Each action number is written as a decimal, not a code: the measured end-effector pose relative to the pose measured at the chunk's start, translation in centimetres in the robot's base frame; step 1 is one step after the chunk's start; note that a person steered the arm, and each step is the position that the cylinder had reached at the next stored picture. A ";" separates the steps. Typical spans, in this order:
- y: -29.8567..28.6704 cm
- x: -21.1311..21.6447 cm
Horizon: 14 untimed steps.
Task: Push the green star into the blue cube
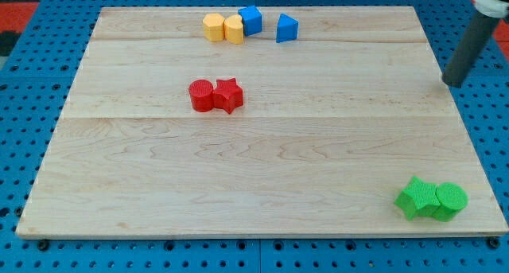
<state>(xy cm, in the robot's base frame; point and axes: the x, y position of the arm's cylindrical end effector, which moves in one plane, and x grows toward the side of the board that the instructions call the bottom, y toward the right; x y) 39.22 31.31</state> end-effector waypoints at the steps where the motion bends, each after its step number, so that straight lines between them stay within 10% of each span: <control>1: 2.8 3.6; 7: 1.5 19.3; 14: -11.4 21.6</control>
<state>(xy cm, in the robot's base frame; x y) 60.80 19.88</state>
